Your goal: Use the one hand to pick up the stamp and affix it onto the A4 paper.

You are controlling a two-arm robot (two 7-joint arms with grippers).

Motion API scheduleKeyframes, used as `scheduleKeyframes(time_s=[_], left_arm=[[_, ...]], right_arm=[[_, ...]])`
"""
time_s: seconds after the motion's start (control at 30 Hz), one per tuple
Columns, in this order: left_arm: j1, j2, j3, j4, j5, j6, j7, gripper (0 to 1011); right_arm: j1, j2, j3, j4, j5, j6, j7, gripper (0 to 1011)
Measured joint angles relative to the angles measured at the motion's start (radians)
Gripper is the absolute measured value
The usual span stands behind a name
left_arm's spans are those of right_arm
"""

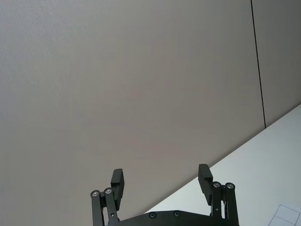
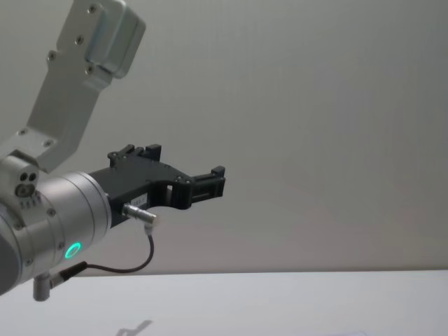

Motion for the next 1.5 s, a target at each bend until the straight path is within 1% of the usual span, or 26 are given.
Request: scheduleKeyframes(time_s=[0.1,0.43,0.67,0.8,0.93,1.07,1.27,1.33,1.4,1.43,1.5], left_arm=[[0.0,0.0,0.0,0.0,0.0,0.0,0.0,1001],[0.0,0.0,0.0,0.0,0.0,0.0,0.0,1001],[0.0,0.0,0.0,0.0,0.0,0.0,0.0,1001],[0.0,0.0,0.0,0.0,0.0,0.0,0.0,1001],[0.0,0.0,0.0,0.0,0.0,0.0,0.0,1001],[0.0,0.0,0.0,0.0,0.0,0.0,0.0,1001],[0.0,0.0,0.0,0.0,0.0,0.0,0.0,1001],[0.0,0.0,0.0,0.0,0.0,0.0,0.0,1001],[0.0,0.0,0.0,0.0,0.0,0.0,0.0,1001],[0.0,0.0,0.0,0.0,0.0,0.0,0.0,1001],[0.0,0.0,0.0,0.0,0.0,0.0,0.0,1000]], right_arm=[[0.011,-0.004,-0.006,0.025,-0.009,0.017,0.015,220],[0.037,-0.016,-0.016,0.067,-0.024,0.038,0.038,219],[0.049,-0.023,-0.021,0.081,-0.024,0.038,0.036,219],[0.055,-0.026,-0.021,0.083,-0.016,0.027,0.026,219],[0.06,-0.027,-0.02,0.077,-0.003,0.014,0.014,220],[0.067,-0.027,-0.01,0.056,0.02,-0.008,-0.002,219],[0.069,-0.019,0.012,0.013,0.076,-0.053,-0.042,219],[0.064,-0.012,0.023,-0.003,0.1,-0.07,-0.063,220],[0.057,-0.006,0.032,-0.016,0.115,-0.078,-0.076,219],[0.049,0.001,0.039,-0.028,0.131,-0.086,-0.092,219],[0.039,0.008,0.047,-0.039,0.144,-0.091,-0.106,219]])
